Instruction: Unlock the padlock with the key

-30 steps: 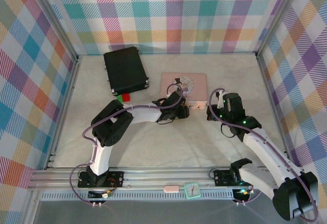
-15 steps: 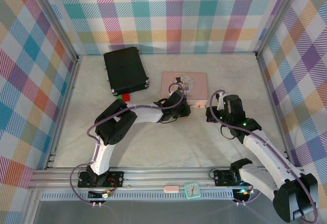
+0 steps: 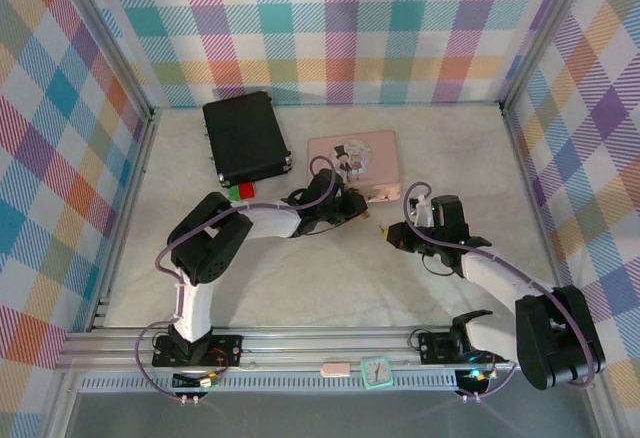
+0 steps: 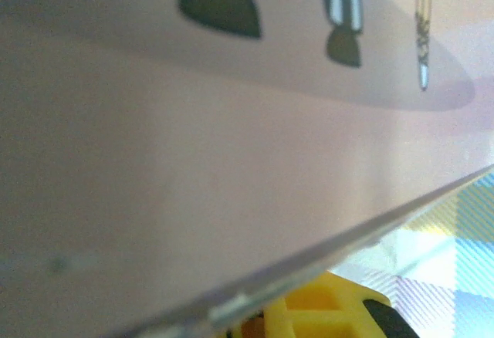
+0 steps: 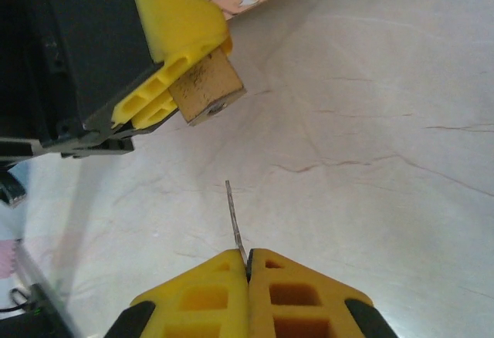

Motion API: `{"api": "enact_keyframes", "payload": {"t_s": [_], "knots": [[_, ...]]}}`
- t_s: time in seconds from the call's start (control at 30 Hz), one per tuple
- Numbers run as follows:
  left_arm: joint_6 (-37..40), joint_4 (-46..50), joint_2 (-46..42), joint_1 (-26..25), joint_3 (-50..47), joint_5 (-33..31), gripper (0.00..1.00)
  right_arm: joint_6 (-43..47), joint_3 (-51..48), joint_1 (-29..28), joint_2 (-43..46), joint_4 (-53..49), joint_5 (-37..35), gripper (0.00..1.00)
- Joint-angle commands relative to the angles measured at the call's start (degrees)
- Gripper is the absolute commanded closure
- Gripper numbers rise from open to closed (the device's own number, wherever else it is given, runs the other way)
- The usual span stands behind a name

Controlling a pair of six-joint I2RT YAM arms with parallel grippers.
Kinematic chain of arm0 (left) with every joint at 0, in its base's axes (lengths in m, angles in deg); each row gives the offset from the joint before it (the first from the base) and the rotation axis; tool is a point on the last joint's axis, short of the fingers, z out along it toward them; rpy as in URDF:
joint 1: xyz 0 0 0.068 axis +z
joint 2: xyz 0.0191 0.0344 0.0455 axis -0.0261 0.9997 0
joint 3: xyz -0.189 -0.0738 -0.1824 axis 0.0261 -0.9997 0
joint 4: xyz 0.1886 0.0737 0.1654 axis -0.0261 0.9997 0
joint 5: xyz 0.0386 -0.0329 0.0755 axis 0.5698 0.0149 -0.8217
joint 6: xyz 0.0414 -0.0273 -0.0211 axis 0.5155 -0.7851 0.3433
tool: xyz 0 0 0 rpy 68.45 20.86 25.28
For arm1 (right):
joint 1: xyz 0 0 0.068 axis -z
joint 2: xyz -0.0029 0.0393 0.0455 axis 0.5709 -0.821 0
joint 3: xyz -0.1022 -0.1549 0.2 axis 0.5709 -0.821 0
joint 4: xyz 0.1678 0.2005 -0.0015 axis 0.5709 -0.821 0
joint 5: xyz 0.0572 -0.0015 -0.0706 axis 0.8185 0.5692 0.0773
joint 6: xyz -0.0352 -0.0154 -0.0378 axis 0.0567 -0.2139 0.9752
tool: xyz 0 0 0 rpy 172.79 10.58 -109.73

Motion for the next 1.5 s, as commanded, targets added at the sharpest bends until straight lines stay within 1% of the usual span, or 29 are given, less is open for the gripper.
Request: {"api": "enact_keyframes", "payload": {"t_s": [0.0,0.2,0.3,0.57,0.8,0.93,1.1,1.23,1.47], "knots": [[-4.6,-7.8,-4.6,0.5,-0.8,4.3,1.0,-2.6,-1.3,1.2,-1.7,10.7,9.2,1.0],[-8.6,-14.2,-4.4,1.5,-2.5,7.1,1.0,-5.2,-1.5,3.0,-7.6,19.5,16.6,1.0],[-10.2,-16.9,-4.0,1.7,-2.9,7.9,1.0,-6.5,-0.7,3.7,-10.2,22.4,18.8,1.0],[-9.5,-16.0,-4.9,2.1,-3.3,7.0,1.0,-7.2,-0.5,6.3,-10.6,24.9,19.9,1.0],[-9.8,-16.4,-4.7,2.0,-3.4,7.1,1.0,-7.7,-0.7,6.4,-9.7,25.3,20.1,1.0],[-10.1,-16.8,-4.9,2.0,-3.6,7.1,1.0,-9.7,-1.9,6.4,-11.3,28.8,20.3,1.0],[-10.6,-17.6,-5.0,2.0,-3.9,7.1,1.0,-10.8,-2.2,6.4,-12.7,30.9,20.4,1.0],[-10.9,-18.0,-4.9,2.0,-4.3,7.0,1.0,-10.6,-1.7,6.4,-12.3,30.0,19.9,1.0],[-11.8,-19.4,-4.4,2.0,-4.7,6.8,1.0,-7.5,-2.0,6.4,-8.7,22.3,17.0,1.0]]}}
